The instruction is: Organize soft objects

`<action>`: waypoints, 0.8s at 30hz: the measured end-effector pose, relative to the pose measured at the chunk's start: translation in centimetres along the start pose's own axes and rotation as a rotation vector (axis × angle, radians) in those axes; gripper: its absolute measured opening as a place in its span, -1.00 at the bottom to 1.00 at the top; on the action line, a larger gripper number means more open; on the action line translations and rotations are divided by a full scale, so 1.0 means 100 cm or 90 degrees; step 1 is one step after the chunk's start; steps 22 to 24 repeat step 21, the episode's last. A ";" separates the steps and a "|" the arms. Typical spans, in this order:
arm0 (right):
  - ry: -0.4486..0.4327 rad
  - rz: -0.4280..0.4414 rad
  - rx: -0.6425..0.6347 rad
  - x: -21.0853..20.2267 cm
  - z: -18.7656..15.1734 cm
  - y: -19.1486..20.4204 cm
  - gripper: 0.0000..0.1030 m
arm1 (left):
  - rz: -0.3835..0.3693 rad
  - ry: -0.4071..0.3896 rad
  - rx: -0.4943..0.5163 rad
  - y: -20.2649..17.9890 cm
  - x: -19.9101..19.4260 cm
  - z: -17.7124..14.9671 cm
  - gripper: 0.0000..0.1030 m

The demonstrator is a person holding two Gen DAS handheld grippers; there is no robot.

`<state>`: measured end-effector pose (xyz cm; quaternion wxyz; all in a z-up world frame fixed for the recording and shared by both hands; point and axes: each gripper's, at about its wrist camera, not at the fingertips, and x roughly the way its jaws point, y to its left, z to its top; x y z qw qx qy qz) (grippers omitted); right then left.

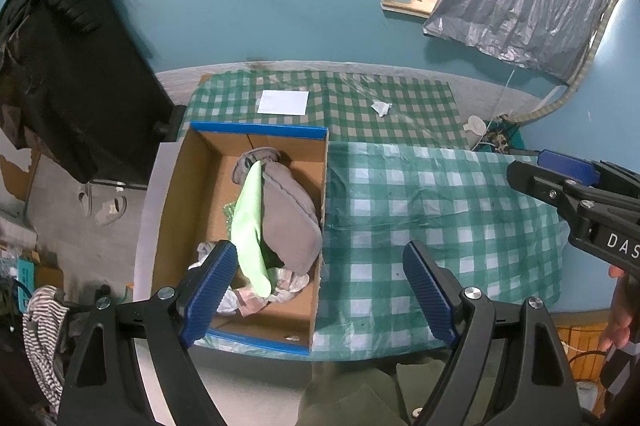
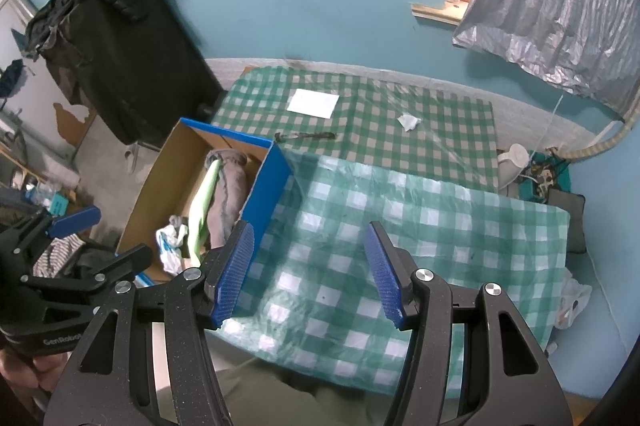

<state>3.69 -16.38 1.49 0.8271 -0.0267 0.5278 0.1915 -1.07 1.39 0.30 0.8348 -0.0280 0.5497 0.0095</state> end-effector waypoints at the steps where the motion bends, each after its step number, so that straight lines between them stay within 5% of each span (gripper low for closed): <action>1: 0.000 0.001 0.000 0.000 0.000 0.000 0.10 | 0.000 0.001 0.002 0.000 0.000 0.000 0.67; 24: 0.005 0.000 0.004 0.003 -0.007 -0.004 0.10 | 0.000 0.004 0.003 -0.002 0.002 0.000 0.67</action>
